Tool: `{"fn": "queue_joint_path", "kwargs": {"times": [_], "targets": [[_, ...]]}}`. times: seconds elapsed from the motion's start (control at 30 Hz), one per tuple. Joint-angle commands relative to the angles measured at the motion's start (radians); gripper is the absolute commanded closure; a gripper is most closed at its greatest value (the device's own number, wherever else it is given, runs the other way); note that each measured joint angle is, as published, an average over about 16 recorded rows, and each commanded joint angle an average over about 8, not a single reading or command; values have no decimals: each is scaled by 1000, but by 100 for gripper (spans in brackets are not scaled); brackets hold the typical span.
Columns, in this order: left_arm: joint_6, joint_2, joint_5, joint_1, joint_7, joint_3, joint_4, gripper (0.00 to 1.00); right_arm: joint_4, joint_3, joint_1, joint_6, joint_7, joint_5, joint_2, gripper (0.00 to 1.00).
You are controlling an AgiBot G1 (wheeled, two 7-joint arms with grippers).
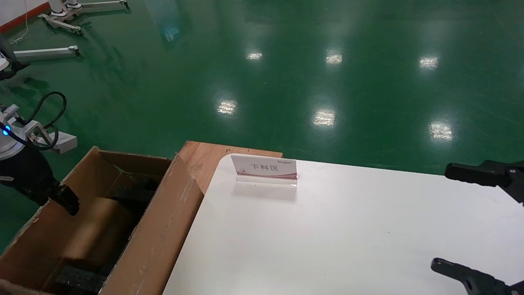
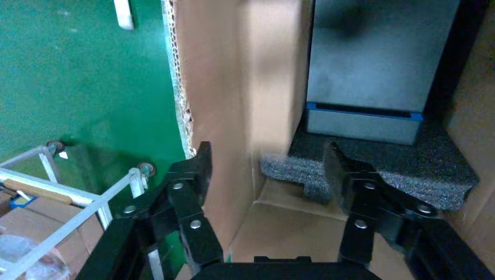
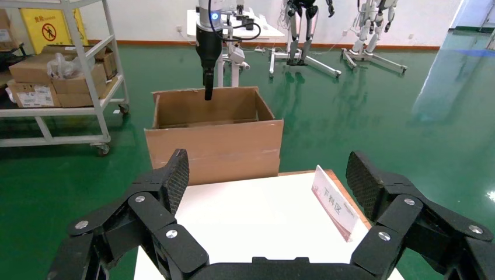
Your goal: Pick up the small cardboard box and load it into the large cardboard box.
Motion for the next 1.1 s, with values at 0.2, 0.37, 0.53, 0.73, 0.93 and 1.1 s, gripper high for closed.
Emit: {"fn": "queue_joint_path", "kwargs": {"times": [0.2,0.37,0.53,0.73,0.93,1.1], "targets": [[-4,4,0,-4,6,-1,-2,0,0,0,0,0,0,0,0,0],[-24,18,-19,-51,67,-21,-14,0,0,0,0,0,0,0,0,0],[-47,20,-79,-140,174,-76,-51,0,-1,-1,0,0,0,0,0,0],[-48,2,-165,-229,268,-145,-127,0,-1,-1,1,0,-1,0,0,0],[-51,-28,-233,-288,310,-201,-207,0,-1,-1,1,0,-1,1,0,0],[-64,-36,-248,-306,324,-224,-234,0,-1,-1,0,0,-1,1,0,0]]}}
